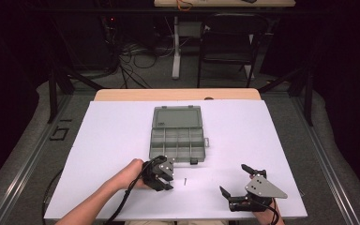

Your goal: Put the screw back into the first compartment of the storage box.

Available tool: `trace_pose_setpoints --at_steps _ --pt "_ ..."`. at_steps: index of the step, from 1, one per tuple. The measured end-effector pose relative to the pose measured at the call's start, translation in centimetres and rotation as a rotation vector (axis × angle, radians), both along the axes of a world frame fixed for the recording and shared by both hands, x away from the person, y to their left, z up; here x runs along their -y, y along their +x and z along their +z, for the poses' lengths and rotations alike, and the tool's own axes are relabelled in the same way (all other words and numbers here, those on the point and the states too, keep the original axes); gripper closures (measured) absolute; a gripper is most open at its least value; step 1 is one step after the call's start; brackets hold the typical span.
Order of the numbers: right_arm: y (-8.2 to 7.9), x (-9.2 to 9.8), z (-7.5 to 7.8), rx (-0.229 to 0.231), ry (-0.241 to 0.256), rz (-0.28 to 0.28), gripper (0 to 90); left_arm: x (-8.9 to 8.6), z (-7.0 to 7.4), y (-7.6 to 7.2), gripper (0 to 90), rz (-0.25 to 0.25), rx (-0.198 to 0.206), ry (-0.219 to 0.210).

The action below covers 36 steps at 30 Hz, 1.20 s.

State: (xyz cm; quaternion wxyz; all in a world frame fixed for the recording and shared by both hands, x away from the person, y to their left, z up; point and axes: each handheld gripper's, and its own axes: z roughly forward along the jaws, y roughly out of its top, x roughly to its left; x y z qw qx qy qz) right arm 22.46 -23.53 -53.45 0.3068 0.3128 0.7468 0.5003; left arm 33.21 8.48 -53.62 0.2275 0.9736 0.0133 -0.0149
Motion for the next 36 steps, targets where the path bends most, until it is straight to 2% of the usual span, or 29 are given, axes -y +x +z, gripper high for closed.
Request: trace_pose_setpoints --at_steps 5,6,9,13,15,16,17,24,25,27,30,31,32,35,36 --pt "0.0 0.0 0.0 0.002 0.0 0.002 0.0 -0.1 0.0 0.1 66.5 0.048 -0.015 -0.01" --pt "0.0 0.0 0.0 0.002 -0.004 0.004 0.0 -0.1 0.0 0.2 77.9 0.072 -0.009 -0.01" --pt "0.0 0.0 0.0 0.003 -0.006 0.001 0.0 -0.2 -0.1 0.4 77.8 0.081 -0.024 -0.027" --pt "0.0 0.0 0.0 0.003 -0.007 0.002 0.0 -0.2 0.0 0.4 75.4 0.088 -0.017 -0.022" --pt "0.0 0.0 0.0 0.003 -0.007 0.002 0.0 -0.2 0.2 0.5 70.6 0.137 0.001 -0.034" --pt "0.0 0.0 0.0 0.003 -0.007 0.002 0.0 -0.2 0.2 0.5 68.8 0.137 0.001 -0.034" --pt "0.0 -0.1 -0.1 0.018 0.003 -0.002 0.0 -0.4 0.5 0.8 67.8 0.154 0.011 -0.051" --pt "0.0 0.0 0.0 -0.002 -0.014 0.003 0.0 -1.0 1.2 1.1 64.4 0.168 0.024 -0.059" --pt "0.1 -0.1 -0.1 0.015 0.002 -0.001 0.0 -1.1 1.3 1.2 64.4 0.17 0.025 -0.066" --pt "0.1 -0.2 -0.1 0.016 0.004 -0.002 0.0 -1.2 1.5 1.3 64.2 0.169 0.028 -0.071" --pt "0.1 -0.2 -0.1 0.016 0.001 -0.001 0.0 -0.9 1.4 1.5 62.7 0.154 0.031 -0.058" --pt "-0.1 0.0 0.0 -0.008 -0.02 0.007 0.0 -0.8 1.3 1.5 61.9 0.151 0.031 -0.048" --pt "-0.1 0.0 0.0 -0.008 -0.02 0.007 0.0 -0.6 1.2 1.6 61.9 0.138 0.033 -0.042" --pt "-0.1 0.0 0.0 -0.005 -0.016 0.005 0.0 -0.1 1.0 1.7 60.4 0.11 0.035 -0.031" --pt "0.1 -0.2 -0.1 0.016 0.003 -0.001 0.0 0.0 0.9 1.8 60.2 0.102 0.033 -0.03"
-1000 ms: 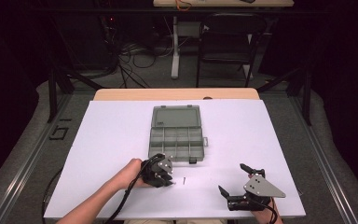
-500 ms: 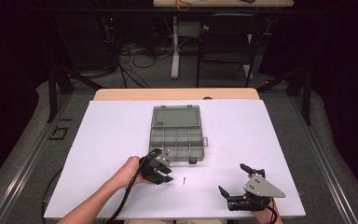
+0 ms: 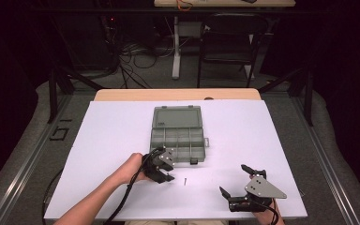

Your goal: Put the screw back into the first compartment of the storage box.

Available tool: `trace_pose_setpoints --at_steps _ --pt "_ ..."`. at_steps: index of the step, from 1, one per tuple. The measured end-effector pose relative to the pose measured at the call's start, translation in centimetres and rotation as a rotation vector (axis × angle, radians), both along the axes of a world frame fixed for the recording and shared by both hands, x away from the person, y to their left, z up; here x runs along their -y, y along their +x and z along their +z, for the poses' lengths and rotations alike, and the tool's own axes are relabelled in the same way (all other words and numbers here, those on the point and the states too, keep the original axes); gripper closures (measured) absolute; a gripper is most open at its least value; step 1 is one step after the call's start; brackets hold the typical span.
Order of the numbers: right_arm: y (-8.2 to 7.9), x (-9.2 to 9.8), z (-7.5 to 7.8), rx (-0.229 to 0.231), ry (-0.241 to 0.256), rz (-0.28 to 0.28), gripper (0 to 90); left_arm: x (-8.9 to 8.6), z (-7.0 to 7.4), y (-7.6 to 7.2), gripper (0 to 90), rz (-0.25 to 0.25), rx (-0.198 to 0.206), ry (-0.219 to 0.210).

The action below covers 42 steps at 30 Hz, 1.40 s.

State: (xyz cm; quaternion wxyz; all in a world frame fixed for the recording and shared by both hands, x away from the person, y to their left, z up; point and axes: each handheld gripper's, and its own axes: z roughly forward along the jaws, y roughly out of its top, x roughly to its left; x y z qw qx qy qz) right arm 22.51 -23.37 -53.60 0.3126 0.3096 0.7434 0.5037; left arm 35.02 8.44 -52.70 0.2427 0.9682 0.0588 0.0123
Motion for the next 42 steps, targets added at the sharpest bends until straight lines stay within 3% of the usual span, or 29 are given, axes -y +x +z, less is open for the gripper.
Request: trace_pose_setpoints --at_steps 6,8,10,18,19,20,26,27,28,32,36,39,40,42 --pt "-0.1 0.1 0.1 -0.022 -0.018 0.007 0.0 0.5 -0.4 0.6 60.1 -0.025 -0.025 0.03" --pt "-0.1 0.2 0.1 -0.02 -0.02 0.005 0.0 0.3 -0.7 0.9 60.3 -0.019 -0.054 0.055" --pt "-0.2 0.2 0.1 -0.02 -0.019 0.005 0.0 0.0 -0.7 1.2 61.1 -0.019 -0.075 0.048" --pt "-0.2 0.2 0.1 -0.019 -0.021 0.004 0.0 -0.7 -0.7 0.5 76.6 -0.029 -0.038 0.056" --pt "0.0 0.1 0.0 -0.001 -0.004 0.0 0.0 -0.7 -0.7 0.4 78.2 -0.033 -0.036 0.061" --pt "-0.1 0.2 0.1 -0.022 -0.02 0.005 0.0 -0.7 -0.7 0.3 79.6 -0.038 -0.026 0.063" --pt "-0.1 0.2 0.1 -0.023 -0.021 0.006 0.0 -1.5 -0.6 0.1 88.3 -0.01 -0.027 0.045" --pt "0.0 0.0 0.0 0.006 0.001 -0.003 0.0 -1.6 -0.6 0.1 89.0 0.0 -0.027 0.039" --pt "-0.1 0.2 0.1 -0.025 -0.023 0.01 0.0 -1.7 -0.5 0.0 90.0 0.008 -0.018 0.039" --pt "-0.1 0.2 0.2 -0.024 -0.028 0.008 0.0 -1.7 -0.5 0.0 90.0 0.018 -0.014 0.048" --pt "-0.1 0.2 0.1 -0.024 -0.029 0.008 0.0 -1.6 0.1 -0.1 89.1 0.048 -0.017 0.003" --pt "-0.1 0.1 0.1 -0.021 -0.026 0.002 0.0 -1.5 0.3 -0.3 82.4 0.035 -0.014 -0.003" --pt "-0.1 0.1 0.1 -0.026 -0.028 0.008 0.0 -1.5 0.4 -0.3 74.5 0.024 -0.016 -0.002" --pt "-0.1 0.1 0.1 -0.026 -0.028 0.008 0.0 -1.3 0.5 -0.3 69.8 0.02 -0.021 -0.003"
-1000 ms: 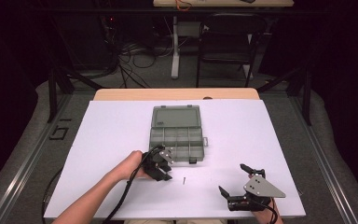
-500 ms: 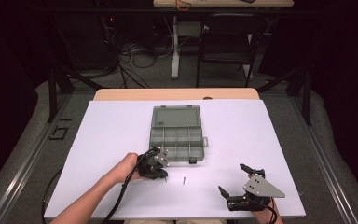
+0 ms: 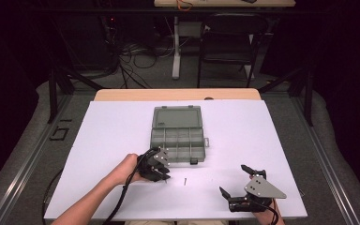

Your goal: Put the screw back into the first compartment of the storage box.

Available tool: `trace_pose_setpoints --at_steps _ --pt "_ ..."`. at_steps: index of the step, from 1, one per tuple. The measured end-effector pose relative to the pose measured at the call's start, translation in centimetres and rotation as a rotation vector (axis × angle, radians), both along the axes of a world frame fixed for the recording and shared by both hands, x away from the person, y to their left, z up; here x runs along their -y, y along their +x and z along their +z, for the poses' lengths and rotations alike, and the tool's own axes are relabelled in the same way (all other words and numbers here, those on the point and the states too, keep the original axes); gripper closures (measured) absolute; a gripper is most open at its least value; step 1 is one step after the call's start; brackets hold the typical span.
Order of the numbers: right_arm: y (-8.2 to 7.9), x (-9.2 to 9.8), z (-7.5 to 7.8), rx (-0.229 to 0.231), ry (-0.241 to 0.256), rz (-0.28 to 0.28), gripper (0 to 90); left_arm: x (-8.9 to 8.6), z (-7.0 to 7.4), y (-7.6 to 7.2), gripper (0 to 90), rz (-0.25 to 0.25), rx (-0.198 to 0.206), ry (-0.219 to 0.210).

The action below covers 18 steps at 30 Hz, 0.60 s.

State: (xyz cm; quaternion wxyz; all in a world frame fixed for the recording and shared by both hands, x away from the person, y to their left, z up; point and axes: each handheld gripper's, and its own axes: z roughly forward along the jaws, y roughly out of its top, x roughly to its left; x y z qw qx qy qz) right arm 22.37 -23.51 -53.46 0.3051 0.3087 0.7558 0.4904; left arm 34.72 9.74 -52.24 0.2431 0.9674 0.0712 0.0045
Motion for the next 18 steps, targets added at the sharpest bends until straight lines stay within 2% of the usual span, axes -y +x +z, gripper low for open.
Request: trace_pose_setpoints --at_steps 1,2,6,7,11,12,15,18 --pt "0.0 0.0 0.0 0.001 -0.001 0.0 0.0 0.1 -0.1 0.1 67.2 0.002 -0.01 0.002" --pt "0.0 0.0 0.0 0.001 -0.001 0.0 0.0 0.2 -0.2 0.1 60.4 0.016 -0.017 0.01" --pt "0.0 0.0 0.0 0.001 0.0 0.001 0.0 0.6 -0.5 -0.2 54.4 0.076 -0.051 0.027" --pt "0.0 0.0 0.0 0.0 0.0 0.0 0.0 0.7 -0.6 -0.2 53.8 0.077 -0.056 0.028" --pt "0.0 0.0 0.0 0.001 0.0 0.003 0.0 1.0 -0.9 -0.7 53.3 0.094 -0.049 0.07" --pt "0.0 0.0 0.0 0.001 0.0 0.002 0.0 1.0 -1.1 -0.8 53.4 0.094 -0.034 0.087" --pt "0.0 0.0 0.0 0.0 -0.001 -0.001 0.0 1.0 -1.1 -1.1 54.4 0.106 -0.016 0.085" --pt "0.1 -0.1 -0.1 0.01 0.005 -0.005 0.0 0.8 -1.2 -1.4 63.2 0.111 -0.016 0.071"
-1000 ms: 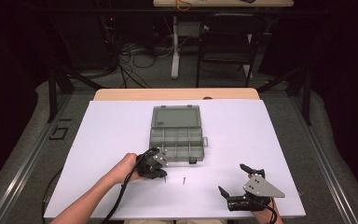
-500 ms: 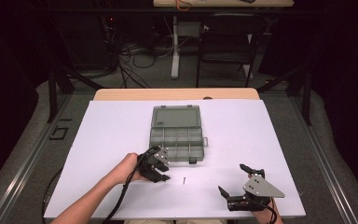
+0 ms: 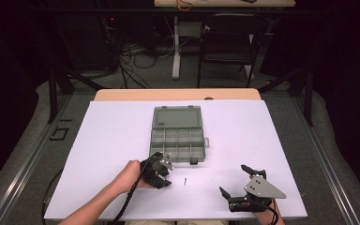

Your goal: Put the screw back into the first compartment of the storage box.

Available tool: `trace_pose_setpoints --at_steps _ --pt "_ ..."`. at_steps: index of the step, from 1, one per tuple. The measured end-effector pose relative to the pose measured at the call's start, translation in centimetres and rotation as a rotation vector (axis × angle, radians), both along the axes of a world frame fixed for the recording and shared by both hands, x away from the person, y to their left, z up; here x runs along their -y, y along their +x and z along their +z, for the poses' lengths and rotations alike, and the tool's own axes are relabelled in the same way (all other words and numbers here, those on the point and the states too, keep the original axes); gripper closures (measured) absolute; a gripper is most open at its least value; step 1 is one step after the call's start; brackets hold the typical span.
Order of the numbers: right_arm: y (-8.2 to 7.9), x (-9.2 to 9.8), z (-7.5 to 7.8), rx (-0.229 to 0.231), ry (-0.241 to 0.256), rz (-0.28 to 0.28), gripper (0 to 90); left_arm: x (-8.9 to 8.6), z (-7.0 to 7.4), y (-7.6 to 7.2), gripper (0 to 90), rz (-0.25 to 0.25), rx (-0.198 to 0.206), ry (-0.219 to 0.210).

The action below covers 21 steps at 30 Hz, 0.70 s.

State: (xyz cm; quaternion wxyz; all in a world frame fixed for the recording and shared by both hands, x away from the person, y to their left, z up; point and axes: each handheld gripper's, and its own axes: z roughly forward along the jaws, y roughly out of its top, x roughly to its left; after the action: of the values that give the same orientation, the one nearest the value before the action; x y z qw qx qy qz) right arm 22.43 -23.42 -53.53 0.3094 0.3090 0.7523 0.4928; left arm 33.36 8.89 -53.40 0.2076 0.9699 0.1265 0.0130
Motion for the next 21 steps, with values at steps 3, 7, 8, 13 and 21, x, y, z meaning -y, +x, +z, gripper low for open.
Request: trace_pose_setpoints --at_steps 3,7,8,13,21 --pt "-0.1 0.1 0.1 -0.006 -0.007 0.002 0.0 -0.2 -0.1 0.2 66.1 0.0 -0.012 -0.015" --pt "-0.1 0.1 0.1 -0.006 -0.007 0.002 0.0 -0.3 0.0 0.3 66.2 -0.001 -0.016 -0.019" --pt "0.0 0.1 0.1 -0.007 -0.006 0.001 0.0 -0.3 0.0 0.3 66.2 0.003 -0.02 -0.02" --pt "0.0 0.1 0.1 -0.009 -0.008 0.002 0.0 -0.4 0.5 0.4 66.2 0.001 -0.01 -0.034" --pt "0.0 0.1 0.1 -0.008 -0.006 0.004 0.0 -1.2 2.5 0.7 66.2 0.022 0.016 -0.064"
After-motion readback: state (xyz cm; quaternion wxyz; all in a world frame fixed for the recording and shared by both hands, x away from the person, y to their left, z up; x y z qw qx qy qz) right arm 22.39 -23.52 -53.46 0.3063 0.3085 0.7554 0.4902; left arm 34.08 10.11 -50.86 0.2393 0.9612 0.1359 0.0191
